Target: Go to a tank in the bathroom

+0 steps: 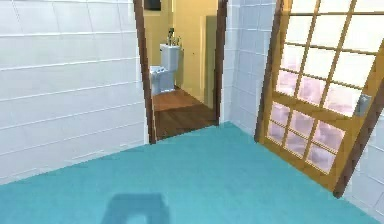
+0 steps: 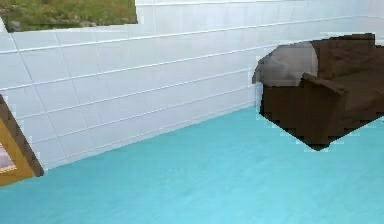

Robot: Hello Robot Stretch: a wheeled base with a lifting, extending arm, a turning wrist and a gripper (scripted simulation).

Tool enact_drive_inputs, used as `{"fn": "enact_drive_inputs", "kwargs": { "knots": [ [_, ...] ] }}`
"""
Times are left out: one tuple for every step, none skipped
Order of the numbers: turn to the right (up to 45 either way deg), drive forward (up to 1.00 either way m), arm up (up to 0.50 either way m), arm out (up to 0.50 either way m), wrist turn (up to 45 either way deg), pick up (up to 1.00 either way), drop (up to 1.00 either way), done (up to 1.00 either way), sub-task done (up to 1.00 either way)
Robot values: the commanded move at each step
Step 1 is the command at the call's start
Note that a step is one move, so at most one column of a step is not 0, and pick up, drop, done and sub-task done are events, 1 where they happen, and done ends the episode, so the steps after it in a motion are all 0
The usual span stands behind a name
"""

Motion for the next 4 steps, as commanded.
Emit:
{"fn": "enact_drive_inputs", "kwargs": {
  "knots": [
    [0.0, 1.00, 0.00, 0.00, 0.0, 0.00, 0.00, 0.00, 0.00],
    [3.0, 0.00, 0.00, 0.00, 0.0, 0.00, 0.00, 0.00, 0.00],
    [0.0, 1.00, 0.00, 0.00, 0.0, 0.00, 0.00, 0.00, 0.00],
    [3.0, 0.00, 0.00, 0.00, 0.0, 0.00, 0.00, 0.00, 0.00]
  ]
}}
